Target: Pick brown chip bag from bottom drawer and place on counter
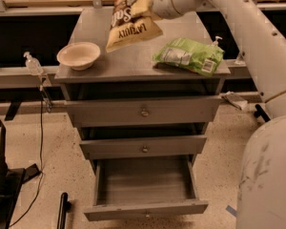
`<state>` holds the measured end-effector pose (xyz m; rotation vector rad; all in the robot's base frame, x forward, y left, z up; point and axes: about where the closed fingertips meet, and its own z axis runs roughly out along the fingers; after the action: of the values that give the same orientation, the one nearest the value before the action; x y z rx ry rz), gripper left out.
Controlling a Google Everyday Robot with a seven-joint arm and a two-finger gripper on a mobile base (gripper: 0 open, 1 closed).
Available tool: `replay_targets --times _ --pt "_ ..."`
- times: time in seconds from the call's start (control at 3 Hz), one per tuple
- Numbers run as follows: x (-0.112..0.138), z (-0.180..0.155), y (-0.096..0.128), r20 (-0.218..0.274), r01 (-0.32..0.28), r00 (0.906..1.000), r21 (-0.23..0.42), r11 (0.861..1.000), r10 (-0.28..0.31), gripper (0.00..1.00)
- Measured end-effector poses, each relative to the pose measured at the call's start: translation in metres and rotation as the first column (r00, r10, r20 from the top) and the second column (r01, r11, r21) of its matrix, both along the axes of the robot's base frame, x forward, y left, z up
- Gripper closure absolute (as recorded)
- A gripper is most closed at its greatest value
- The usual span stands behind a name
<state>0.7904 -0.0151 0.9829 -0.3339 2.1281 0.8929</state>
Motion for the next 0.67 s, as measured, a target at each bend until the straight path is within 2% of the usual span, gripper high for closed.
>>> replay_targets --times 0.33,0.67 --pt "-0.0051 0.0262 0.0570 0.015 -0.055 0.9983 -0.059 0.997 0.056 0.22" --pt "-0.0039 0.0203 0.0552 0.009 -0.053 0.9985 -0.054 0.997 0.054 0.00"
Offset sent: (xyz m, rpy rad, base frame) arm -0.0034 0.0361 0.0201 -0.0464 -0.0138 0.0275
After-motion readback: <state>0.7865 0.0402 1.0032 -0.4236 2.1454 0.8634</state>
